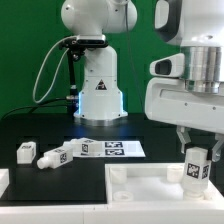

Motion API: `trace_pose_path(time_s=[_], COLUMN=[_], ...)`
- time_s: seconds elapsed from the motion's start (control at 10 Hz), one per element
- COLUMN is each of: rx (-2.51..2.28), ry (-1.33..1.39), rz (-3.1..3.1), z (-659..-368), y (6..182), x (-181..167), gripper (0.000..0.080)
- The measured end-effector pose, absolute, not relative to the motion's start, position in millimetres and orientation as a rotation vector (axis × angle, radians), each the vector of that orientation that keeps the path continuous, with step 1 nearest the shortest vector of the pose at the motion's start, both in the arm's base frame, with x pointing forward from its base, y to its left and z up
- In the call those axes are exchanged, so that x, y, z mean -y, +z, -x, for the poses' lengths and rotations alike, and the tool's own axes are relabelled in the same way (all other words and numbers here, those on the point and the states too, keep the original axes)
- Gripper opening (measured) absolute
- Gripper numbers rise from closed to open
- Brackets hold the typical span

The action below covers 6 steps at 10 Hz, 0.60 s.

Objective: Assemble one leg

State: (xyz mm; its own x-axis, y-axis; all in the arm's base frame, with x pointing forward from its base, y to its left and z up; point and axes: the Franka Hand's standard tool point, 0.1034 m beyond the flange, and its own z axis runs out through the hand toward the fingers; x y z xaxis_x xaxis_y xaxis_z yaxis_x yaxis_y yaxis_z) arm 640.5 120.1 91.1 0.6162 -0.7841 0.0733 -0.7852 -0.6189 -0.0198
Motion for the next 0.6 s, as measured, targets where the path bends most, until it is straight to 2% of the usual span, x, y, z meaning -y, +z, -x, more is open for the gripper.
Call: trace_pose_path(time_s=[0.4,0.6], rx=[1.940,2.016], ry=[0.107,0.123], rz=[-2.553,-2.511], z=[-642.0,-639.9], y=[90.1,90.5], x=[-110.2,-111.4], gripper=[0.0289,0.0289])
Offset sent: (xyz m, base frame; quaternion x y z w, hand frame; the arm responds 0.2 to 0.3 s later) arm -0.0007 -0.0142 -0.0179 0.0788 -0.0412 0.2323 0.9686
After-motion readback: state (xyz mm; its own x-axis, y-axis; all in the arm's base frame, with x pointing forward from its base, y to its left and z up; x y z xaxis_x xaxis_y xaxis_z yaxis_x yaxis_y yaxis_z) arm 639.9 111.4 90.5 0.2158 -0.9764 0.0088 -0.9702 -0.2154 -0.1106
